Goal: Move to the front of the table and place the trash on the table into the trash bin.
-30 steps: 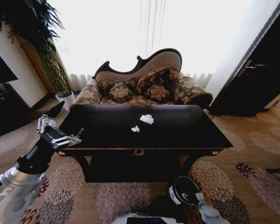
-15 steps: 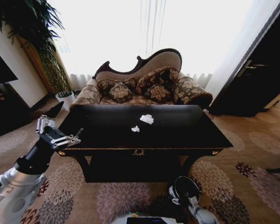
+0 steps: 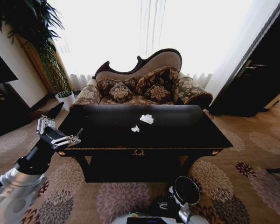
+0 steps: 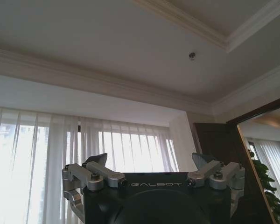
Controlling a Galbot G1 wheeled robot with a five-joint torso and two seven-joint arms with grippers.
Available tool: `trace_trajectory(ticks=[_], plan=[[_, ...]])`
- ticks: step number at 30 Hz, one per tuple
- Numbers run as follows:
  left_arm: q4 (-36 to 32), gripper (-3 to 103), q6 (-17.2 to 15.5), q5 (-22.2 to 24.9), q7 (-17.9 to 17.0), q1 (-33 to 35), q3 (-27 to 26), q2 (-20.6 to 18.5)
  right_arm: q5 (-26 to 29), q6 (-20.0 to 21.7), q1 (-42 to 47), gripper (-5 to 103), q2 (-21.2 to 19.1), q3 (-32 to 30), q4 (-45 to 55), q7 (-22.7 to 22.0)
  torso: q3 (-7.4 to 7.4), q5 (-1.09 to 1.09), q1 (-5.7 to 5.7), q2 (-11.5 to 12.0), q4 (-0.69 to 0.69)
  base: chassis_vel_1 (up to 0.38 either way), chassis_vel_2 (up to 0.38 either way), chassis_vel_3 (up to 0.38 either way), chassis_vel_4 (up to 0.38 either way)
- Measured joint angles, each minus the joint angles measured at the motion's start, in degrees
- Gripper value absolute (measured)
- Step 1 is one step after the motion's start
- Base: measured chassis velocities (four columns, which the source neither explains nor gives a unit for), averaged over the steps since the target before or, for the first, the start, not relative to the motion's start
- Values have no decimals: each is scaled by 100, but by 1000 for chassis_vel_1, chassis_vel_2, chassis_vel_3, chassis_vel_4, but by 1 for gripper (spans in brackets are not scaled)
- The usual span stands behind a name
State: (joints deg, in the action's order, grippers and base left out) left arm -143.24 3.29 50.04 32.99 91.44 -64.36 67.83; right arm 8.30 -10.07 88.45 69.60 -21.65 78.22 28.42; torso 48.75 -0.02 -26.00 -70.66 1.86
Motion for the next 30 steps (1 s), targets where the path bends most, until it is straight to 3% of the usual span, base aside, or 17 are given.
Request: trace_trajectory(ticks=[4, 12, 23, 30], plan=[[0, 100, -1, -4, -1, 0, 3, 18, 89, -52, 321, 100, 82, 62, 557, 64, 0, -1, 0, 0, 1, 0, 0, 0, 0], [0, 100, -2, 50, -15, -8, -70, 11, 384, -73, 1135, 100, 254, 174, 2435, -611, 0, 0, 0, -1, 0, 0, 0, 0, 0], [0, 100, -2, 207, -40, -16, -208, -15, 1009, 82, 1567, 100, 364, -76, 4265, -955, 0, 0, 0, 0, 0, 0, 0, 0, 0], [0, 100, 56, 198, -39, -84, -93, 16, 1306, 263, 1644, 100, 318, -224, 4877, -1052, 1, 1, 0, 0, 1, 0, 0, 0, 0]])
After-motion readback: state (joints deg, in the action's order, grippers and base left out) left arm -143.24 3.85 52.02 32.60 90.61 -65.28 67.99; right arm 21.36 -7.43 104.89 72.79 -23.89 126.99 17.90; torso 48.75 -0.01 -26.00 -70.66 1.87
